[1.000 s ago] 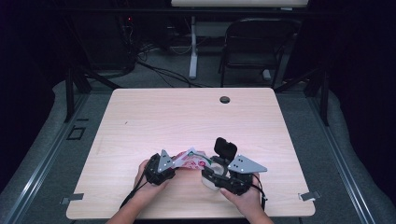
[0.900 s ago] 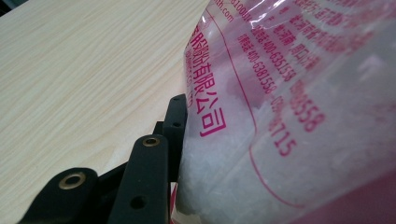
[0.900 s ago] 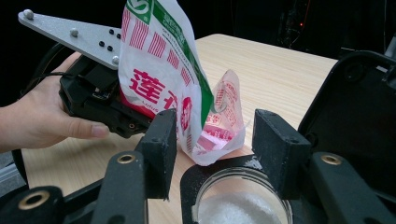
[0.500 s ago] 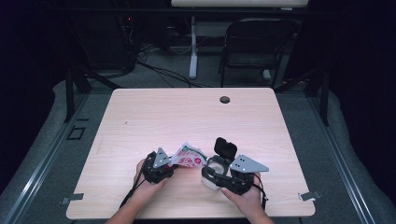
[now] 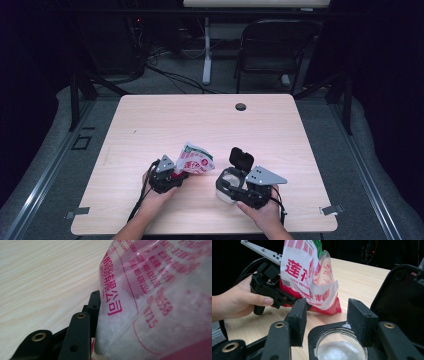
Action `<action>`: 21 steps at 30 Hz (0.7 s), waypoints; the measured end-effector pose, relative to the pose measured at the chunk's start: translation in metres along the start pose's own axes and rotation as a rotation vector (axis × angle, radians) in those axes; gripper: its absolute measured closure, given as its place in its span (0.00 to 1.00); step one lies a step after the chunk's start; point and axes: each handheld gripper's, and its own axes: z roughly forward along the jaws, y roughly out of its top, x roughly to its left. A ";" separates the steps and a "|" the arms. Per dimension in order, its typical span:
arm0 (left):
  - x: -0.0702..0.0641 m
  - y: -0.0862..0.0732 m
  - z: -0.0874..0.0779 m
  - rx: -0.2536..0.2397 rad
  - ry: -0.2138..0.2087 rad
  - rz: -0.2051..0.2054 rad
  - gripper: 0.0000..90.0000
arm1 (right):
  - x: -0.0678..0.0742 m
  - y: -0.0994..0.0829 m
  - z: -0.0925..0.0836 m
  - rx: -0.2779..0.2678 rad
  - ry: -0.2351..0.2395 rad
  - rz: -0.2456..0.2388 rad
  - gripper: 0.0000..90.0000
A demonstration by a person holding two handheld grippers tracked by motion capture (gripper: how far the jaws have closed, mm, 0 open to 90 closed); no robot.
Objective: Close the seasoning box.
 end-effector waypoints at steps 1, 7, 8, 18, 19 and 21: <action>0.001 0.000 0.000 -0.004 -0.005 -0.013 0.75 | 0.000 0.000 0.000 -0.001 -0.001 -0.001 0.56; 0.009 -0.002 -0.002 -0.017 -0.036 -0.098 0.76 | -0.001 0.000 -0.001 -0.001 -0.003 0.000 0.56; 0.009 -0.002 -0.003 -0.020 -0.034 -0.106 0.76 | -0.001 0.000 -0.001 0.000 -0.003 -0.001 0.56; 0.016 -0.002 -0.007 -0.030 -0.035 -0.132 0.77 | -0.001 0.000 -0.001 -0.003 -0.007 0.001 0.56; 0.017 -0.002 -0.008 -0.032 -0.022 -0.135 0.77 | -0.001 0.000 -0.001 -0.001 -0.006 0.001 0.56; 0.021 -0.002 -0.010 -0.038 -0.005 -0.141 0.77 | -0.001 0.000 -0.001 0.000 -0.007 -0.001 0.56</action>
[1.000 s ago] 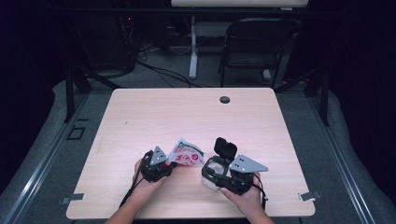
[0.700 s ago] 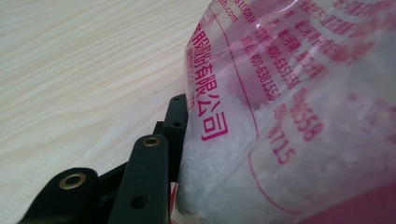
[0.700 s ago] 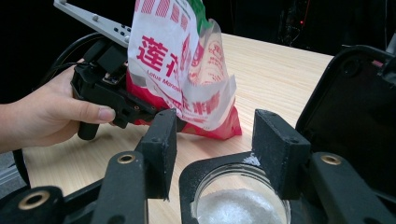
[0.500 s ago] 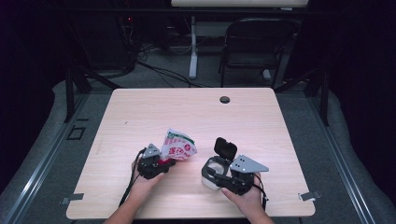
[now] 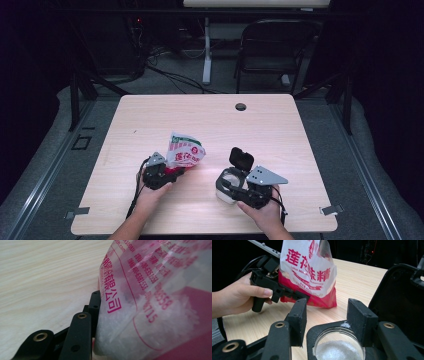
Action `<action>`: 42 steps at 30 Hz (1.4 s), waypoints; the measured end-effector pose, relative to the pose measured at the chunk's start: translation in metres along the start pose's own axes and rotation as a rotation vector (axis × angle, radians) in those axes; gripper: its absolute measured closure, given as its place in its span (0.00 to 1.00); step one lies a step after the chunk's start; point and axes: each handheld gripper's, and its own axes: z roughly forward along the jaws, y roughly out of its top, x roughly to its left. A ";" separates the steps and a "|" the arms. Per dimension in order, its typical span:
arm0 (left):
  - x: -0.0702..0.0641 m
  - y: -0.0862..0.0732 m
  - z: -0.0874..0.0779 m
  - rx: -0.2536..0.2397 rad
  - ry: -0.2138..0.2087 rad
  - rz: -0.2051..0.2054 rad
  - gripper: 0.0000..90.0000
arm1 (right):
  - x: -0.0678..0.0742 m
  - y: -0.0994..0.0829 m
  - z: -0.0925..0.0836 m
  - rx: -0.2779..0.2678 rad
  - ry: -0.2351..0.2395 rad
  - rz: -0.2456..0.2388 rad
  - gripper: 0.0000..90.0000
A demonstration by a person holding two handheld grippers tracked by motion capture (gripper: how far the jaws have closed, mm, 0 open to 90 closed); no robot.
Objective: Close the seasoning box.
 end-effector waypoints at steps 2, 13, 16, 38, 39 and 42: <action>0.005 0.000 -0.003 -0.010 0.023 -0.014 0.77 | 0.000 0.000 0.000 -0.002 -0.001 0.002 0.56; 0.043 -0.005 -0.028 -0.068 0.192 -0.113 0.77 | 0.001 0.000 0.002 0.001 0.005 0.002 0.56; 0.052 -0.006 -0.035 -0.074 0.241 -0.132 0.77 | 0.000 0.000 0.003 0.000 0.005 0.004 0.56; 0.078 -0.015 -0.054 -0.032 0.563 -0.094 0.76 | 0.001 0.001 0.004 0.005 0.012 0.000 0.56; 0.077 -0.015 -0.053 -0.027 0.564 -0.091 0.76 | 0.001 0.001 0.003 0.005 0.011 0.000 0.56; 0.075 -0.014 -0.051 -0.009 0.580 -0.053 0.76 | 0.001 0.001 0.003 0.005 0.011 0.000 0.56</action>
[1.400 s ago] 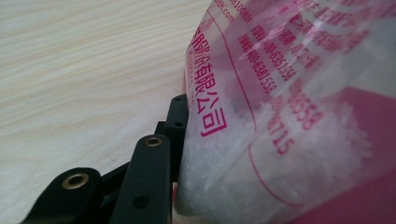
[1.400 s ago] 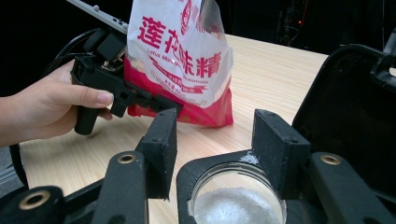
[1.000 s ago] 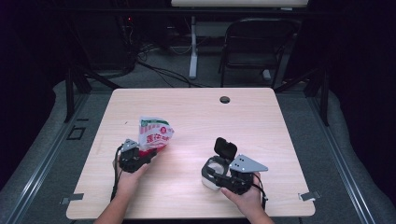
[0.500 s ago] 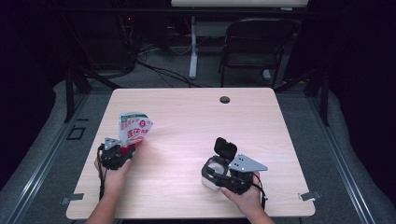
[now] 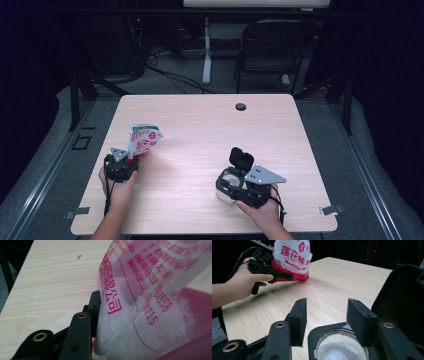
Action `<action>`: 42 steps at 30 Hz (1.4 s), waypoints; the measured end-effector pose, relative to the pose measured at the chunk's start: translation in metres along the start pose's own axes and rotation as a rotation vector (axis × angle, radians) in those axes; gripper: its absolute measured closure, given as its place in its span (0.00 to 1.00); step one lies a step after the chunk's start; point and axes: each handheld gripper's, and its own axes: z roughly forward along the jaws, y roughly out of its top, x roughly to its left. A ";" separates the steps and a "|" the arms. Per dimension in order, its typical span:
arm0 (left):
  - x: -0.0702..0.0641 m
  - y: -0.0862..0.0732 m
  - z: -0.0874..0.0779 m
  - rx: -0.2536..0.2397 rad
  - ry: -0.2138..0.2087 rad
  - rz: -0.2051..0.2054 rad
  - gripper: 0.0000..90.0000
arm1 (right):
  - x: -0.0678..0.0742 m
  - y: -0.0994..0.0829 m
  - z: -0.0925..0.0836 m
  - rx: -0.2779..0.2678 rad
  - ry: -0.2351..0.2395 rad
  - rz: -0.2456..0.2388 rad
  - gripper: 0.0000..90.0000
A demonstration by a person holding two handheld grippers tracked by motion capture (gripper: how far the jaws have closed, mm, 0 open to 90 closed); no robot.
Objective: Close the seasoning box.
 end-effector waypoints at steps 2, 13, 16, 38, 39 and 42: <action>-0.002 0.000 0.000 0.001 0.008 0.019 0.76 | 0.000 0.000 0.000 -0.003 0.000 0.004 0.56; -0.009 0.002 0.003 0.027 -0.017 0.083 0.55 | 0.000 0.000 0.000 -0.005 -0.001 0.004 0.56; -0.015 0.004 0.000 0.016 -0.009 0.139 0.50 | -0.001 0.000 0.000 -0.002 -0.005 -0.001 0.56; -0.049 0.010 -0.032 -0.010 -0.213 0.316 0.42 | -0.004 0.001 -0.003 -0.002 -0.028 0.010 0.58; -0.052 0.010 -0.032 -0.011 -0.212 0.329 0.42 | -0.004 0.001 -0.003 -0.001 -0.030 0.011 0.58; -0.056 0.010 -0.033 -0.013 -0.230 0.337 0.42 | -0.006 0.001 -0.005 -0.003 -0.033 0.012 0.58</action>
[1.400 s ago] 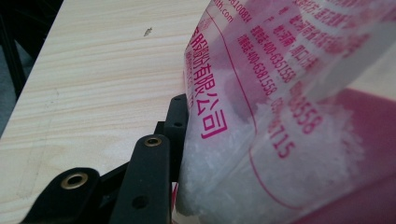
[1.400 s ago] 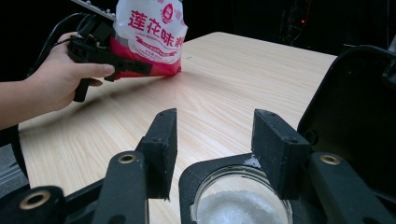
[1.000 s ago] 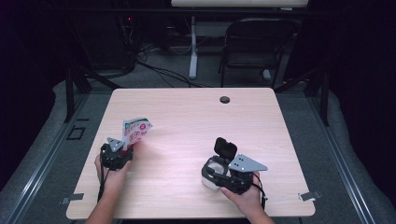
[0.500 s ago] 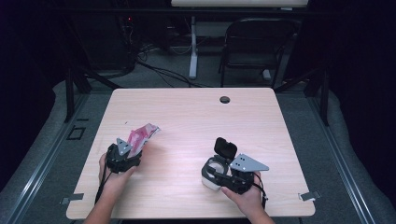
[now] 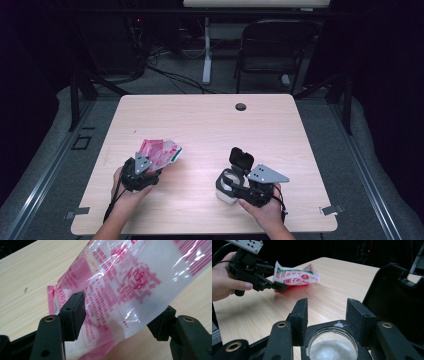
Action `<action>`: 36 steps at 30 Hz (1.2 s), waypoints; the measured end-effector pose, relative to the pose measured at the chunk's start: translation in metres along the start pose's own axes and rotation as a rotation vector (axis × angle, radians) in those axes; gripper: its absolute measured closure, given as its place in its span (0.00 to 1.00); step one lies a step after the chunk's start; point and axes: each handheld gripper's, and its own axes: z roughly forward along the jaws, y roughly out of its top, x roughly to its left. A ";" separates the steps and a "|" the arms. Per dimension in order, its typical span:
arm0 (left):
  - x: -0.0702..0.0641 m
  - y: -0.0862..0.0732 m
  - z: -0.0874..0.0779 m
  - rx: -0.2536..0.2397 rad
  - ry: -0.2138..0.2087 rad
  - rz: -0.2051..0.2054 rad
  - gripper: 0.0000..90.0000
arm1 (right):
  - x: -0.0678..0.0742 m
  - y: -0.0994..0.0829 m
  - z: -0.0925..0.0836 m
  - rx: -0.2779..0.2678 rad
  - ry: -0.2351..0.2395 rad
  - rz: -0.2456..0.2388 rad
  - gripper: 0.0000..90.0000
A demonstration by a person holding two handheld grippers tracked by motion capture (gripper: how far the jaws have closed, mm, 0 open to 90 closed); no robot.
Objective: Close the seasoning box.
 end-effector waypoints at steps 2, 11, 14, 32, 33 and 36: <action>-0.001 0.000 0.001 -0.004 -0.014 -0.009 0.42 | -0.002 0.000 -0.002 -0.002 -0.008 0.006 0.58; -0.016 0.005 0.005 0.021 -0.054 0.010 0.42 | -0.010 0.000 -0.008 -0.008 -0.049 0.037 0.60; -0.023 0.006 0.009 0.021 -0.071 0.050 0.42 | -0.010 -0.001 -0.009 -0.005 -0.048 0.033 0.61; -0.047 0.019 0.004 -0.026 -0.175 0.048 0.44 | -0.018 0.002 -0.018 -0.014 -0.078 0.035 0.68; -0.047 0.020 0.004 -0.034 -0.177 0.045 0.44 | -0.019 0.003 -0.020 -0.018 -0.085 0.037 0.67; -0.047 0.022 0.002 -0.043 -0.188 0.036 0.44 | -0.023 0.005 -0.026 -0.035 -0.105 0.054 0.67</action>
